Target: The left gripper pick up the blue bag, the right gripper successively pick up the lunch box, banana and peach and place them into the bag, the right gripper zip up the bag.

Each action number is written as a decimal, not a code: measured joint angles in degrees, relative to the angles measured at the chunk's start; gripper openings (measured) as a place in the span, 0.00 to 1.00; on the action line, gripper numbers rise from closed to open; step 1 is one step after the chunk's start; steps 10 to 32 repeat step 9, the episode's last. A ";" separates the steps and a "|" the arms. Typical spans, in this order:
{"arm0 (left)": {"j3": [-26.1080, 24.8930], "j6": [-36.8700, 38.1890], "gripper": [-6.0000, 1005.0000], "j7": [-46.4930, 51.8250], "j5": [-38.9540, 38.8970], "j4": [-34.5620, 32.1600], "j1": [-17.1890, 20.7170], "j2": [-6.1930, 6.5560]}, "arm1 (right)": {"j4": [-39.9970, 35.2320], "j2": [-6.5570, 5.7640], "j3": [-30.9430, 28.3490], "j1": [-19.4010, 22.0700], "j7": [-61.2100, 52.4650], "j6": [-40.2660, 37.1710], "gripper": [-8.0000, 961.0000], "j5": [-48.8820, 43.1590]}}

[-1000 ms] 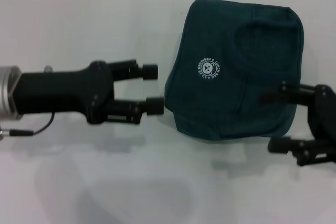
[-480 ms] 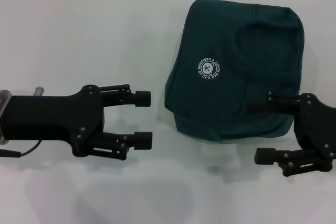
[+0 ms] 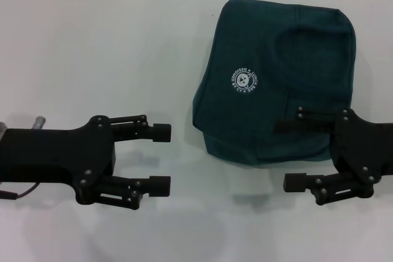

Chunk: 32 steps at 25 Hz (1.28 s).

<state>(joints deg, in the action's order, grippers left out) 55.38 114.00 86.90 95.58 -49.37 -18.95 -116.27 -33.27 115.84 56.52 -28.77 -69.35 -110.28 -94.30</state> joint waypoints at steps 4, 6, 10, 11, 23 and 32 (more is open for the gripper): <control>-0.15 0.00 0.87 -0.23 0.01 0.01 0.33 0.04 | 0.04 0.00 0.10 -0.14 0.00 0.39 0.90 0.00; -0.15 0.00 0.87 -0.28 0.01 0.33 0.40 0.07 | 0.05 0.00 0.10 -0.14 0.01 0.67 0.90 0.00; -0.09 0.00 0.87 -0.31 -0.13 0.96 0.39 0.20 | 0.05 0.00 0.08 -0.23 0.01 1.12 0.90 0.00; -0.09 0.00 0.87 -0.31 -0.13 0.96 0.39 0.20 | 0.05 0.00 0.08 -0.23 0.01 1.12 0.90 0.00; -0.09 0.00 0.87 -0.31 -0.13 0.96 0.39 0.20 | 0.05 0.00 0.08 -0.23 0.01 1.12 0.90 0.00; -0.09 0.00 0.87 -0.31 -0.13 0.96 0.39 0.20 | 0.05 0.00 0.08 -0.23 0.01 1.12 0.90 0.00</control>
